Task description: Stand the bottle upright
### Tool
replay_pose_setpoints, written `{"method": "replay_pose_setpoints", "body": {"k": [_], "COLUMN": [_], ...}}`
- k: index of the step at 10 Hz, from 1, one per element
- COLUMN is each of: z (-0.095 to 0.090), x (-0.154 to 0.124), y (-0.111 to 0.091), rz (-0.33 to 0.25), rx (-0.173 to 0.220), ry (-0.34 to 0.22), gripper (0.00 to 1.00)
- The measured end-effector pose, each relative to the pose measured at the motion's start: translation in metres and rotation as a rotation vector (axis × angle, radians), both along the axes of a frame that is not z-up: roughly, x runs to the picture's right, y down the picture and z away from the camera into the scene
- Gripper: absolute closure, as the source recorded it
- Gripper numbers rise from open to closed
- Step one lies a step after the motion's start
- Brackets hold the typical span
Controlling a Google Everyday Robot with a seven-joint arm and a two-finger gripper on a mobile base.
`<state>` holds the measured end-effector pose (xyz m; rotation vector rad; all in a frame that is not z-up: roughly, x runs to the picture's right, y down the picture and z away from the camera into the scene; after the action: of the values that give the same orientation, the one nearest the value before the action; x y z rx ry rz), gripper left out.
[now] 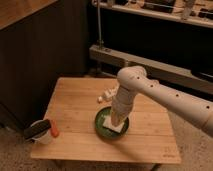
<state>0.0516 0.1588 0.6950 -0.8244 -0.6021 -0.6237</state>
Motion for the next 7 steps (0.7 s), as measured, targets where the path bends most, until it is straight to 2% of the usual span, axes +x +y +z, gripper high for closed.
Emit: {"method": "replay_pose_setpoints", "body": {"k": [1, 3, 5, 6, 7], "z": [0.000, 0.004, 0.019, 0.025, 0.038], "x": [0.000, -0.001, -0.003, -0.002, 0.001], "y": [-0.001, -0.015, -0.046, -0.058, -0.079], "rz": [0.001, 0.028, 0.078, 0.095, 0.123], "rx": [0.003, 0.035, 0.077, 0.092, 0.129], "ry": [0.004, 0.028, 0.051, 0.059, 0.081], "gripper": [0.72, 0.54, 0.34, 0.27, 0.20]}}
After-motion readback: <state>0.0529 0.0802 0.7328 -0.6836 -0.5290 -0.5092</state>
